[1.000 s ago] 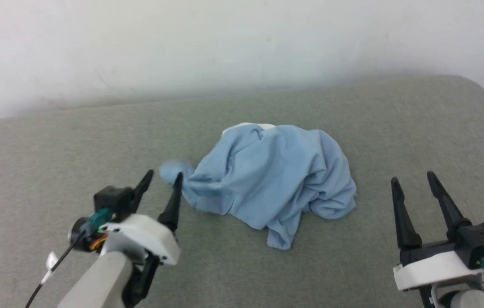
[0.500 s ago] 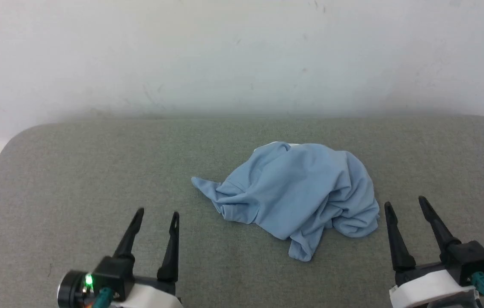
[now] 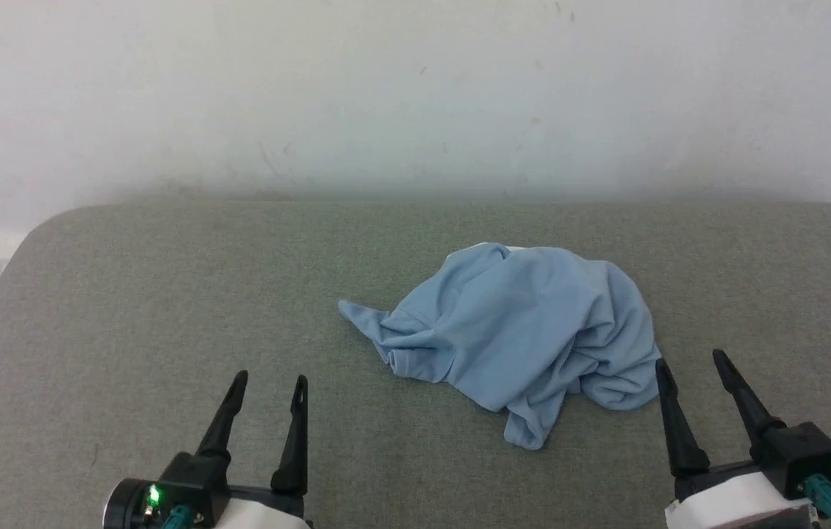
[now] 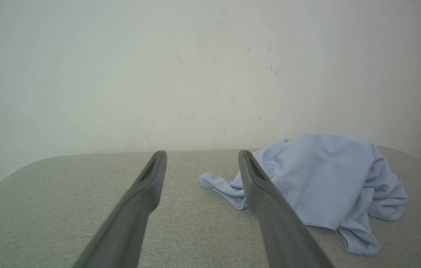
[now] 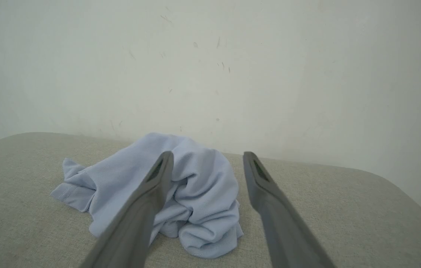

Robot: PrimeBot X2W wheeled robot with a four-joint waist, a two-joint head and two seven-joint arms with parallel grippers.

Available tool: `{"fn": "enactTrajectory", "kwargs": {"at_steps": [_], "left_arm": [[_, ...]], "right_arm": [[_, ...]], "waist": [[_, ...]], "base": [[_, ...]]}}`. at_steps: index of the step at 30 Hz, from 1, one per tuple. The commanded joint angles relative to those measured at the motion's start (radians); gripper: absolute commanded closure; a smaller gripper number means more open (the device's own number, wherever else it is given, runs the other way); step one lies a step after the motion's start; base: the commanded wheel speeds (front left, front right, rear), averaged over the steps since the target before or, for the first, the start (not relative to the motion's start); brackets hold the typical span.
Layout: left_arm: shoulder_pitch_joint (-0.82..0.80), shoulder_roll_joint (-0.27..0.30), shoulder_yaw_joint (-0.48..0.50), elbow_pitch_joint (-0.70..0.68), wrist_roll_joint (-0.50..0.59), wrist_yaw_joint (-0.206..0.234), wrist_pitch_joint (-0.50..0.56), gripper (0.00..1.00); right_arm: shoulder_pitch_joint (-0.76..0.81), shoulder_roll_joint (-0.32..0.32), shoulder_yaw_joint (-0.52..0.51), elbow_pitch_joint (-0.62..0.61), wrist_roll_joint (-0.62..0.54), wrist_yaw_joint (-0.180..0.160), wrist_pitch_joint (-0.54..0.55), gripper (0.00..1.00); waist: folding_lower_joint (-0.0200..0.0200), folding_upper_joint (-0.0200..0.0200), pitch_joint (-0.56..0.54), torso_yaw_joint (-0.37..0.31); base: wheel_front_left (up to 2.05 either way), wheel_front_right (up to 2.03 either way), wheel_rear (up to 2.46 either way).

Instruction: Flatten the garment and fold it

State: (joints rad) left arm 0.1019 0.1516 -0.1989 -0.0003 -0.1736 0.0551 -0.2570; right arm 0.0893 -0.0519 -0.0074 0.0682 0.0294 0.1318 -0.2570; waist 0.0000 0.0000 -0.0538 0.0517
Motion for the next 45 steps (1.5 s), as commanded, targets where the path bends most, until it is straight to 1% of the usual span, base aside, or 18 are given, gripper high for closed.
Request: {"fn": "enactTrajectory", "kwargs": {"at_steps": [1,4,7,10,13,14,19,22,24,25,26,27,31,35,39,42,45], "left_arm": [[-0.002,-0.014,0.007,0.008,0.015,-0.019,-0.005,0.00],[-0.016,-0.033,0.013,0.014,0.023,-0.040,-0.005,0.00],[-0.034,-0.049,0.017,0.023,0.032,-0.059,-0.005,0.00],[-0.050,-0.064,0.021,0.026,0.040,-0.070,-0.005,0.00],[-0.061,-0.075,0.025,0.030,0.047,-0.080,-0.005,0.00],[-0.061,-0.075,0.025,0.030,0.047,-0.080,-0.005,0.00],[-0.071,-0.087,0.029,0.039,0.053,-0.093,-0.005,0.00],[-0.072,-0.092,0.033,0.043,0.055,-0.097,-0.005,0.00],[-0.072,-0.094,0.035,0.044,0.056,-0.098,-0.005,0.00],[-0.072,-0.095,0.037,0.044,0.057,-0.098,-0.005,0.00],[-0.072,-0.096,0.039,0.044,0.058,-0.098,-0.005,0.00],[-0.071,-0.097,0.041,0.044,0.058,-0.098,-0.005,0.00],[-0.063,-0.099,0.046,0.047,0.056,-0.097,-0.005,0.00],[-0.052,-0.100,0.055,0.050,0.053,-0.099,-0.005,0.00],[-0.037,-0.101,0.067,0.047,0.049,-0.097,-0.005,0.00],[-0.036,-0.101,0.069,0.045,0.044,-0.098,-0.005,0.00],[-0.042,-0.101,0.059,0.040,0.034,-0.095,-0.005,0.00]], "right_arm": [[0.007,0.002,-0.006,0.009,-0.001,-0.001,-0.005,0.00],[-0.012,0.002,-0.010,0.053,-0.024,-0.001,0.035,0.00],[-0.061,-0.004,-0.020,0.106,-0.053,-0.001,0.145,0.00],[-0.133,-0.045,-0.006,0.156,-0.043,-0.001,0.267,0.00],[-0.197,-0.102,0.016,0.233,-0.018,-0.001,0.407,0.00],[-0.197,-0.102,0.016,0.233,-0.018,-0.001,0.407,0.00],[-0.270,-0.163,0.040,0.370,0.040,-0.001,0.598,0.00],[-0.292,-0.183,0.058,0.430,0.067,-0.001,0.666,0.00],[-0.301,-0.192,0.071,0.454,0.082,-0.001,0.678,0.00],[-0.303,-0.197,0.078,0.465,0.088,-0.001,0.680,0.16],[-0.303,-0.202,0.087,0.474,0.093,-0.001,0.683,0.96],[-0.302,-0.207,0.099,0.481,0.095,-0.001,0.686,1.00],[-0.283,-0.222,0.117,0.478,0.125,-0.001,0.689,1.00],[-0.223,-0.239,0.113,0.408,0.157,-0.001,0.714,1.00],[-0.114,-0.256,0.090,0.251,0.181,-0.001,0.779,1.00],[-0.004,-0.266,0.040,0.107,0.183,-0.001,0.873,1.00],[0.113,-0.262,-0.026,-0.031,0.167,-0.001,0.982,1.00]], "waist": [[0.0000,0.0000,0.012,0.017],[0.0000,0.0000,0.032,0.047],[0.0000,0.0000,0.056,0.086],[0.0000,0.0000,0.077,0.123],[0.0000,0.0000,0.090,0.158],[0.0000,0.0000,0.090,0.158],[0.0000,0.0000,0.100,0.207],[0.0000,0.0000,0.100,0.222],[0.0000,0.0000,0.101,0.225],[0.0000,0.0000,0.102,0.225],[0.0000,0.0000,0.101,0.224],[0.0000,0.0000,0.099,0.221],[0.0000,0.0000,0.084,0.193],[0.0000,0.0000,0.058,0.146],[0.0000,0.0000,0.033,0.089],[0.0000,0.0000,0.022,0.054],[0.0000,0.0000,0.020,0.032]], "base": [[0.00,0.00,0.00],[0.00,0.00,0.00],[0.00,0.00,0.00],[0.00,0.00,0.00],[0.00,0.00,0.00],[0.00,0.00,0.00],[0.00,0.00,0.00],[0.00,0.00,0.00],[0.00,0.00,0.00],[0.00,0.00,0.00],[0.00,0.00,0.00],[0.00,0.00,0.00],[0.00,0.00,0.00],[0.00,0.00,0.00],[0.00,0.00,0.00],[0.00,0.00,0.00],[0.00,0.00,0.00]]}}
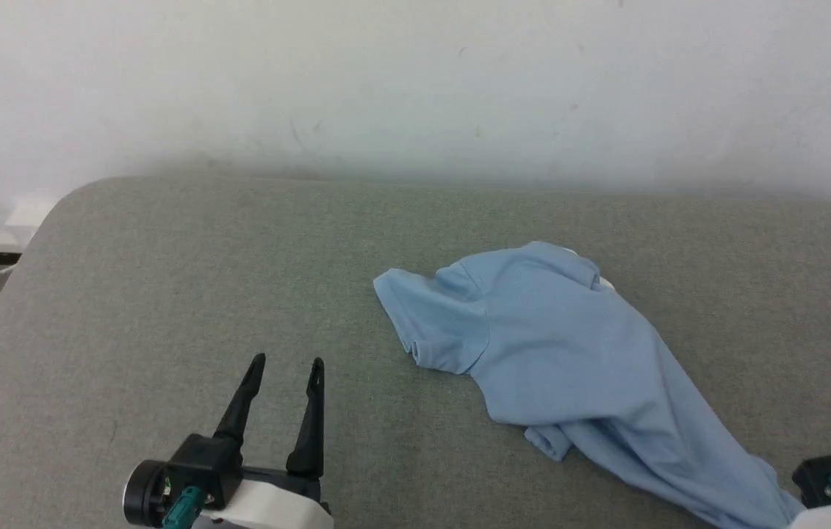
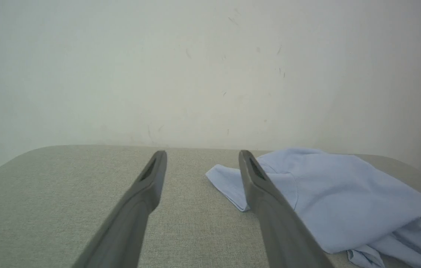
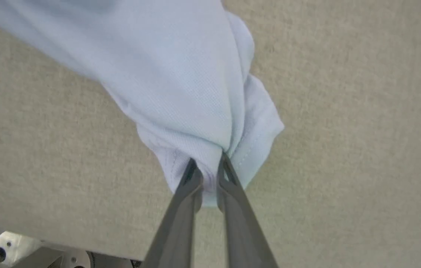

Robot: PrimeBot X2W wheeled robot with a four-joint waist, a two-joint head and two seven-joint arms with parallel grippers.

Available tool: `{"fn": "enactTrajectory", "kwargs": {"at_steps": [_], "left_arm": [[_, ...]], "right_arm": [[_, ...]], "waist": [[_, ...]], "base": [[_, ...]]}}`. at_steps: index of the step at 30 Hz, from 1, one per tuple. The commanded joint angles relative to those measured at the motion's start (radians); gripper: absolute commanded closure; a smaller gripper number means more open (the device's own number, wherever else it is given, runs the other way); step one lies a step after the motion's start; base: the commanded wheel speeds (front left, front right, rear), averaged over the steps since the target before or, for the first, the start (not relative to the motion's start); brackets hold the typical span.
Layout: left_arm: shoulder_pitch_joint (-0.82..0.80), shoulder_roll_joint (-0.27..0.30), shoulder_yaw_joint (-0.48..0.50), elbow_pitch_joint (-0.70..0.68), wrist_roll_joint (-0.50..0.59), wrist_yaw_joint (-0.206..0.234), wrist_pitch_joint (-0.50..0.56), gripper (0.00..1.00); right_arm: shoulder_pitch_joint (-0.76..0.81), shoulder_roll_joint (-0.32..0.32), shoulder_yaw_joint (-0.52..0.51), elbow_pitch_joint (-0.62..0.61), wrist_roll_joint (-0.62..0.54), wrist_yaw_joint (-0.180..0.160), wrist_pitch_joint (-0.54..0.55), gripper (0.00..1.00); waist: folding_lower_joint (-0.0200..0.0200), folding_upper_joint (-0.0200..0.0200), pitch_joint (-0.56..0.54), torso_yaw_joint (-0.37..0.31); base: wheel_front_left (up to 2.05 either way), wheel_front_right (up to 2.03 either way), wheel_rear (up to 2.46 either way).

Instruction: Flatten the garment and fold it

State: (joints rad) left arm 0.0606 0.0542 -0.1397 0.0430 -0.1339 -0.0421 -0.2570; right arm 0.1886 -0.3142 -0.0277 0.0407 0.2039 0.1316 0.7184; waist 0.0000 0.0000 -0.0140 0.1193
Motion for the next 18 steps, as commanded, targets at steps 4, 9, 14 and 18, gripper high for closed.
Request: {"fn": "enactTrajectory", "kwargs": {"at_steps": [4,9,14,18], "left_arm": [[-0.011,-0.004,-0.010,-0.004,-0.013,0.011,-0.005,0.00],[-0.011,-0.004,-0.020,0.005,-0.030,0.014,-0.005,0.00],[-0.010,-0.004,-0.014,0.007,-0.048,0.021,-0.005,0.00],[-0.031,-0.004,-0.030,0.032,-0.059,0.016,-0.005,0.00]], "right_arm": [[0.124,0.039,-0.062,-0.129,-0.014,-0.001,0.103,1.00],[0.101,0.076,-0.050,-0.171,-0.011,-0.001,0.037,0.00],[-0.019,0.123,-0.021,-0.216,0.055,-0.001,-0.149,0.00],[-0.107,0.123,-0.003,-0.230,0.070,-0.001,-0.356,0.00]], "waist": [[0.0000,0.0000,-0.019,-0.053],[0.0000,0.0000,-0.016,-0.071],[0.0000,0.0000,-0.012,-0.096],[0.0000,0.0000,0.003,-0.114]], "base": [[0.00,0.00,0.00],[0.00,0.00,0.00],[0.00,0.00,0.00],[0.00,0.00,0.00]]}}
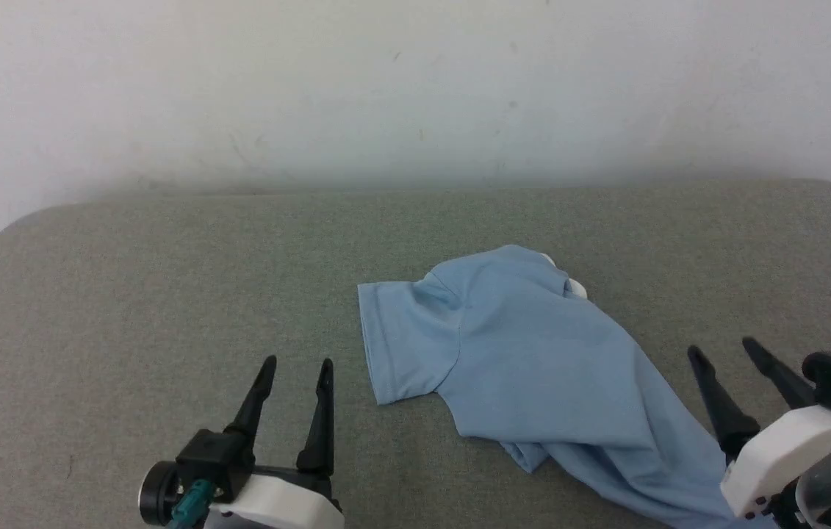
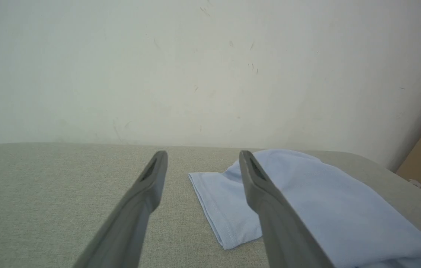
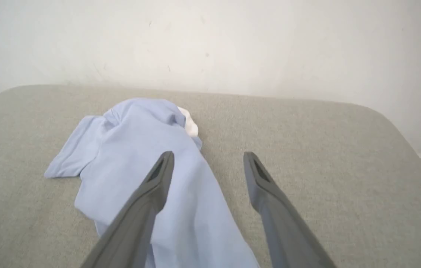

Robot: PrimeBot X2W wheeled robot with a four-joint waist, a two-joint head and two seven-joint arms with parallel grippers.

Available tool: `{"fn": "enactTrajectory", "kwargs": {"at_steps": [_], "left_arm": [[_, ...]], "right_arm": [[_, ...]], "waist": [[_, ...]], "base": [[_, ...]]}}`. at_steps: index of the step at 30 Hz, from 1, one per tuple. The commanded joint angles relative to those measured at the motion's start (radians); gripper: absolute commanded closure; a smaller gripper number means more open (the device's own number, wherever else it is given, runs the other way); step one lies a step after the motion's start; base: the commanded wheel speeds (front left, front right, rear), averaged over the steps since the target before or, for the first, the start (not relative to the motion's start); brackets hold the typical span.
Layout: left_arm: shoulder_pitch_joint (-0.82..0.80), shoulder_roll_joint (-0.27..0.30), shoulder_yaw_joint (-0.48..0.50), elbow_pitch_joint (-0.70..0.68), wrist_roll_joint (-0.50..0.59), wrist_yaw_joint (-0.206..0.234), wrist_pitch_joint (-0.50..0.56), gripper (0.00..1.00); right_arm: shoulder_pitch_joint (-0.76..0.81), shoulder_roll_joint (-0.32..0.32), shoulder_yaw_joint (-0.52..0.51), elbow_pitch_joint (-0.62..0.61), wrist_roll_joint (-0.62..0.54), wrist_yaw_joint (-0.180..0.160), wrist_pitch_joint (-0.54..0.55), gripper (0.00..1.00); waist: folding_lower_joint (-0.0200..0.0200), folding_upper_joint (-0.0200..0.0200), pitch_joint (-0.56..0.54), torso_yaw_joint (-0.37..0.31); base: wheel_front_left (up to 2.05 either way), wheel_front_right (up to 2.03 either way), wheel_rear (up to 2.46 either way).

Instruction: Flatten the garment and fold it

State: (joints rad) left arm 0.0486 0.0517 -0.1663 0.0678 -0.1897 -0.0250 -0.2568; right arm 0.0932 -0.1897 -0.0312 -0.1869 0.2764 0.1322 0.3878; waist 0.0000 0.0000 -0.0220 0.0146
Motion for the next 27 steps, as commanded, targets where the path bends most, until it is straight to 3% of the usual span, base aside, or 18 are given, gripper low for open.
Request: {"fn": "enactTrajectory", "kwargs": {"at_steps": [1,5,9,21,27], "left_arm": [[-0.025,-0.001,-0.011,0.026,-0.003,0.000,-0.005,0.00],[-0.073,-0.001,-0.050,0.128,0.006,0.015,0.020,0.00],[-0.164,0.002,-0.083,0.193,0.017,0.014,0.173,0.00],[-0.388,0.081,-0.142,0.235,0.098,0.019,0.702,0.00],[-0.437,0.100,-0.155,0.240,0.065,-0.030,0.887,0.00]], "right_arm": [[-0.026,0.001,0.006,0.000,-0.007,-0.002,-0.081,0.00],[-0.043,0.026,0.006,0.044,-0.057,-0.002,-0.254,0.00],[-0.040,0.072,-0.008,0.093,-0.117,-0.002,-0.357,0.00],[-0.081,0.084,0.033,0.151,-0.222,-0.002,-0.387,0.00],[-0.098,0.108,0.026,0.134,-0.237,-0.002,-0.385,0.00]], "waist": [[0.0000,0.0000,0.016,-0.015],[0.0000,0.0000,0.043,-0.032],[0.0000,0.0000,0.080,-0.049],[0.0000,0.0000,0.184,-0.101],[0.0000,0.0000,0.229,-0.110]], "base": [[0.00,0.00,0.00],[0.00,0.00,0.00],[0.00,0.00,0.00],[0.00,0.00,0.00],[0.00,0.00,0.00]]}}
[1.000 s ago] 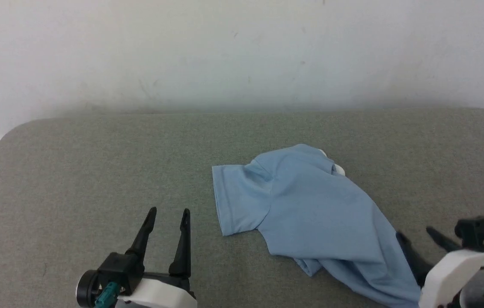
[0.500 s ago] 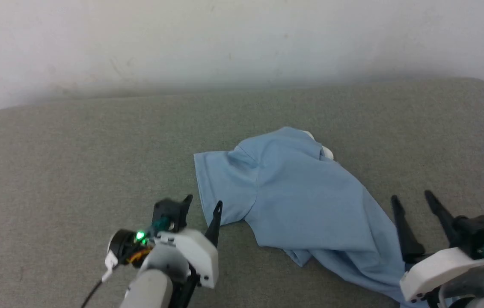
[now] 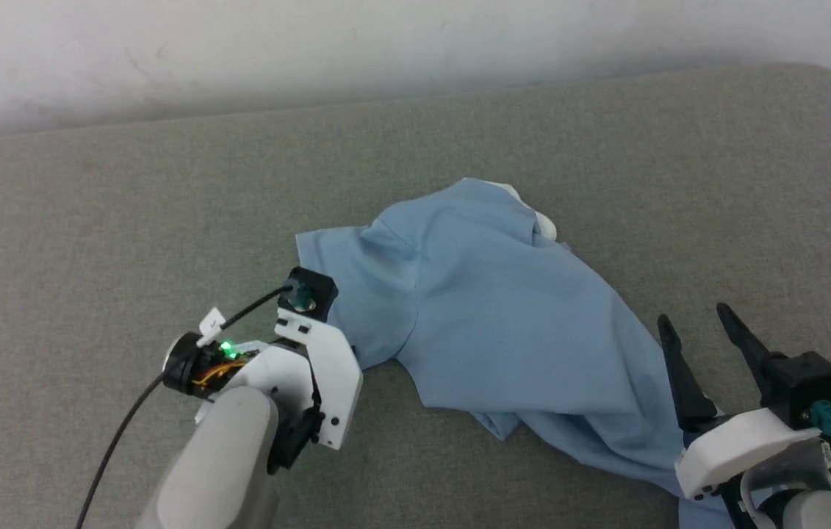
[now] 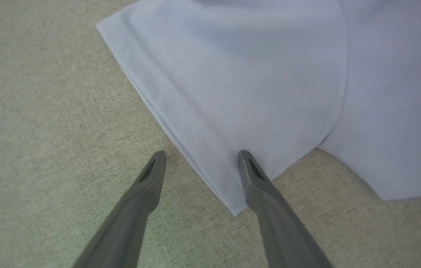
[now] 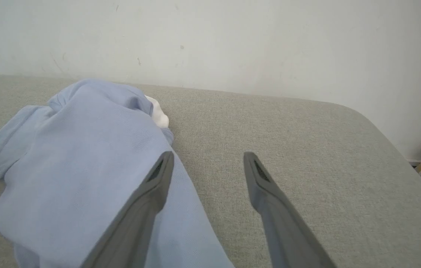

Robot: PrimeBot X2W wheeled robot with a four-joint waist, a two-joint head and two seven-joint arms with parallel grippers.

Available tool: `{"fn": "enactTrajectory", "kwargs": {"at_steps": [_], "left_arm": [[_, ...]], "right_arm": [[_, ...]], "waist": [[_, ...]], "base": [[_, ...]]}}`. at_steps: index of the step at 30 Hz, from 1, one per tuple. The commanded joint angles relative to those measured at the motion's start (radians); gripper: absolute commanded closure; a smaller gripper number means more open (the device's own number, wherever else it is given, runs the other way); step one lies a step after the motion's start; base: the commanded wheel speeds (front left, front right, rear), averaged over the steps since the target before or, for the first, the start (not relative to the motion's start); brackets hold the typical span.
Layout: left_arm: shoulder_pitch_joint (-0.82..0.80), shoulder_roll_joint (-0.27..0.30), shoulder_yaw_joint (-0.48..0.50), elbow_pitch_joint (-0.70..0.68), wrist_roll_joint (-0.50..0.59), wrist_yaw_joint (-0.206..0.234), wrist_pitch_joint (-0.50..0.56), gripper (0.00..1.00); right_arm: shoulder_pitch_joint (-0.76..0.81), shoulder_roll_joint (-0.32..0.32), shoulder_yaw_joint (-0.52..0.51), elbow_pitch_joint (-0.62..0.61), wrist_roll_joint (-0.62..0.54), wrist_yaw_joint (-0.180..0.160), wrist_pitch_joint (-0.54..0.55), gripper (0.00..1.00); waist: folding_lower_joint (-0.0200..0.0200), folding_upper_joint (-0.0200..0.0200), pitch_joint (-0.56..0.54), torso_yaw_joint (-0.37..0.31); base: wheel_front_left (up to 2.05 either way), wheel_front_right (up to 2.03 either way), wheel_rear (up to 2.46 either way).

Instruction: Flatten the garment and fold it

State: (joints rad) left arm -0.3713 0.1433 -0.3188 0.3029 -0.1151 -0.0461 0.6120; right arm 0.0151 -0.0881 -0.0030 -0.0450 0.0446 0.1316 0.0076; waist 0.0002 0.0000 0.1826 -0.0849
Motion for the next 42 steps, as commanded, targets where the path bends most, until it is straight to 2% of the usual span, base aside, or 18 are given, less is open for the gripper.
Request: {"fn": "enactTrajectory", "kwargs": {"at_steps": [1,5,7,12,17,21,26,29,30,32,33,36,42], "left_arm": [[-0.017,0.009,-0.003,0.004,-0.010,-0.009,0.018,0.00],[-0.027,0.027,-0.010,0.021,-0.029,-0.029,0.096,0.00],[-0.025,0.035,-0.005,0.016,-0.035,-0.029,0.097,1.00],[-0.001,0.053,0.023,-0.020,-0.039,-0.002,0.003,1.00],[0.045,0.075,0.119,-0.090,-0.047,0.091,-0.177,1.00],[0.120,0.103,0.212,-0.120,-0.072,0.153,-0.280,1.00],[0.227,0.122,0.295,-0.118,-0.112,0.195,-0.346,1.00],[0.277,0.115,0.302,-0.109,-0.127,0.199,-0.352,1.00],[0.288,0.109,0.302,-0.107,-0.133,0.199,-0.356,0.92],[0.306,0.098,0.294,-0.105,-0.136,0.200,-0.368,0.46],[0.311,0.089,0.293,-0.108,-0.138,0.201,-0.384,0.00],[0.306,0.061,0.273,-0.134,-0.145,0.175,-0.487,0.00],[0.289,0.041,0.229,-0.170,-0.110,0.112,-0.805,0.00]], "right_arm": [[-0.020,0.006,-0.002,-0.008,-0.005,-0.001,-0.005,0.00],[-0.031,0.017,-0.005,-0.021,-0.015,-0.001,-0.018,0.00],[-0.036,0.021,-0.007,-0.024,-0.020,-0.001,-0.023,0.00],[-0.034,0.025,-0.025,-0.018,-0.031,-0.001,-0.028,0.00],[-0.021,0.027,-0.046,-0.009,-0.038,-0.001,-0.022,0.00],[-0.003,0.029,-0.054,-0.005,-0.041,-0.001,-0.009,0.00],[0.016,0.030,-0.056,-0.002,-0.042,-0.001,0.020,0.00],[0.026,0.030,-0.063,0.010,-0.044,-0.001,0.038,0.00],[0.028,0.030,-0.065,0.014,-0.043,-0.001,0.043,0.00],[0.031,0.029,-0.066,0.021,-0.046,-0.001,0.050,0.00],[0.032,0.029,-0.067,0.024,-0.045,-0.001,0.052,0.00],[0.030,0.024,-0.069,0.029,-0.041,-0.001,0.058,0.00],[0.005,-0.019,-0.053,0.026,-0.021,-0.001,0.086,0.00]], "waist": [[-0.0002,0.0000,0.025,-0.010],[-0.0002,0.0000,0.038,-0.010],[-0.0002,0.0000,0.040,-0.008],[-0.0002,0.0000,0.018,0.017],[-0.0002,0.0000,-0.032,0.060],[-0.0002,0.0000,-0.074,0.098],[-0.0002,0.0000,-0.104,0.139],[-0.0002,0.0000,-0.113,0.160],[-0.0002,0.0000,-0.115,0.166],[-0.0002,0.0000,-0.121,0.178],[-0.0002,0.0000,-0.124,0.183],[-0.0002,0.0000,-0.133,0.202],[-0.0002,0.0000,-0.147,0.240]], "base": [[0.00,0.00,0.00],[0.00,0.00,0.00],[0.00,0.00,0.00],[0.00,0.00,0.00],[0.00,0.00,0.00],[0.00,0.00,0.00],[0.00,0.00,0.00],[0.00,0.00,0.00],[0.00,0.00,0.00],[0.00,0.00,0.00],[0.00,0.00,0.00],[0.00,0.00,0.00],[0.00,0.00,0.00]]}}
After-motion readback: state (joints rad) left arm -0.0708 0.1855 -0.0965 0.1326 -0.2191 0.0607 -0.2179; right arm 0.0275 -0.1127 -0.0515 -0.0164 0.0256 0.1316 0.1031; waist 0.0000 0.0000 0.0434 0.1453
